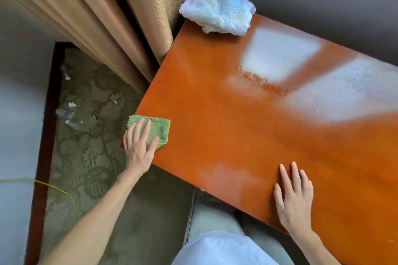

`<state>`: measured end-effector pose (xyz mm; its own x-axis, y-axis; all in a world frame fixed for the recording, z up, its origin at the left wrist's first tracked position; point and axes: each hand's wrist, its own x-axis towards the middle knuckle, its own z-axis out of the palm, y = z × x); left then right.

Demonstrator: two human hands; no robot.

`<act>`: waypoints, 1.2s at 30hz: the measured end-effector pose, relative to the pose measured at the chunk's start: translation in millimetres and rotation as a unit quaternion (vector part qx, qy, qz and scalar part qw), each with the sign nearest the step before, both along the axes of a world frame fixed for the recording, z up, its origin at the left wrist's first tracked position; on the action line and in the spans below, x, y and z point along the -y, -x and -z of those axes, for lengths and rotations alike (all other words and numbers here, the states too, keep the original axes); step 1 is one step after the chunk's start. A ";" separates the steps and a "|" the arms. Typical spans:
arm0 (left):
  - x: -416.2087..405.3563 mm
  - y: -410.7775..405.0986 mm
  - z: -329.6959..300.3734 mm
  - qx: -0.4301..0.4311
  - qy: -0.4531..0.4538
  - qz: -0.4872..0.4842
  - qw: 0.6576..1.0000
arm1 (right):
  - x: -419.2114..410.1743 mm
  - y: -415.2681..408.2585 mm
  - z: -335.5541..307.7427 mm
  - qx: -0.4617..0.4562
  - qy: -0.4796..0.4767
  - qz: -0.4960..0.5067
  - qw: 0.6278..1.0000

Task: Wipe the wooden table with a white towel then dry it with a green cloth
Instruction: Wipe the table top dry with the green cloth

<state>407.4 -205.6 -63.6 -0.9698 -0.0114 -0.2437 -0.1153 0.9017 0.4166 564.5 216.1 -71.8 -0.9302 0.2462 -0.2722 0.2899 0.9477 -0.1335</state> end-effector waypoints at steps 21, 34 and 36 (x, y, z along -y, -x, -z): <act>-132.8 -66.3 20.0 -0.020 0.144 0.112 0.983 | -0.6 -9.0 12.3 -0.071 -0.009 0.000 0.997; -54.9 -17.6 23.7 -0.017 0.161 0.023 0.987 | 1.4 -7.4 15.0 -0.099 -0.016 0.011 0.995; -4.9 7.6 23.2 -0.005 0.169 -0.039 0.985 | 2.8 -7.5 15.9 -0.110 -0.019 0.008 0.994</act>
